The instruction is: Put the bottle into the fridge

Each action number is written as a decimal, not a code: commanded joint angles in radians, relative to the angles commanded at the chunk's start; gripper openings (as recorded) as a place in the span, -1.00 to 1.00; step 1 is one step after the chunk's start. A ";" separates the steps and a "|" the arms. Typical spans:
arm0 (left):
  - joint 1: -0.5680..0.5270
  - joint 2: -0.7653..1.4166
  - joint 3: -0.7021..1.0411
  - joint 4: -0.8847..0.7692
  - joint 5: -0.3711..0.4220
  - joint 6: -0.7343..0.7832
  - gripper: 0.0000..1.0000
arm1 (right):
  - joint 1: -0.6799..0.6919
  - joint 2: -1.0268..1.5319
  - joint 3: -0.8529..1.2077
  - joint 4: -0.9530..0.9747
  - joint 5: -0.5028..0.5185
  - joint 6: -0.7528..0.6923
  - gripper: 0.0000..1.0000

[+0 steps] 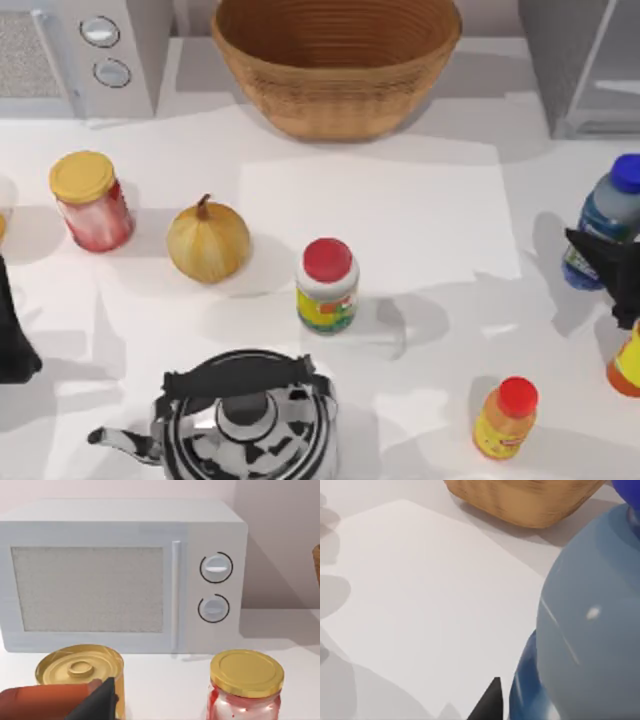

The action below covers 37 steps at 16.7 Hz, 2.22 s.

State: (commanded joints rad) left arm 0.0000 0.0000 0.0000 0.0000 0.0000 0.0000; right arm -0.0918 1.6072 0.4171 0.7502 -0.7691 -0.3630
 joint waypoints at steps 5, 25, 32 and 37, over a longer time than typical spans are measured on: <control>0.000 0.000 0.000 0.000 0.000 0.000 1.00 | -0.007 -0.025 0.016 -0.054 -0.035 0.023 -0.98; 0.000 0.000 0.000 0.000 0.000 0.000 1.00 | 0.061 -1.308 -0.232 -0.489 0.525 0.267 -0.98; 0.000 0.000 0.000 0.000 0.000 0.000 1.00 | 0.092 -1.606 -0.416 -0.749 0.768 0.362 -0.98; 0.000 0.000 0.000 0.000 0.000 0.000 1.00 | 0.089 -1.602 -0.417 -0.749 0.767 0.363 -0.98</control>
State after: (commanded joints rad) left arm 0.0000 0.0000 0.0000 0.0000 0.0000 0.0000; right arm -0.0024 0.0050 0.0000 0.0015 -0.0025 0.0003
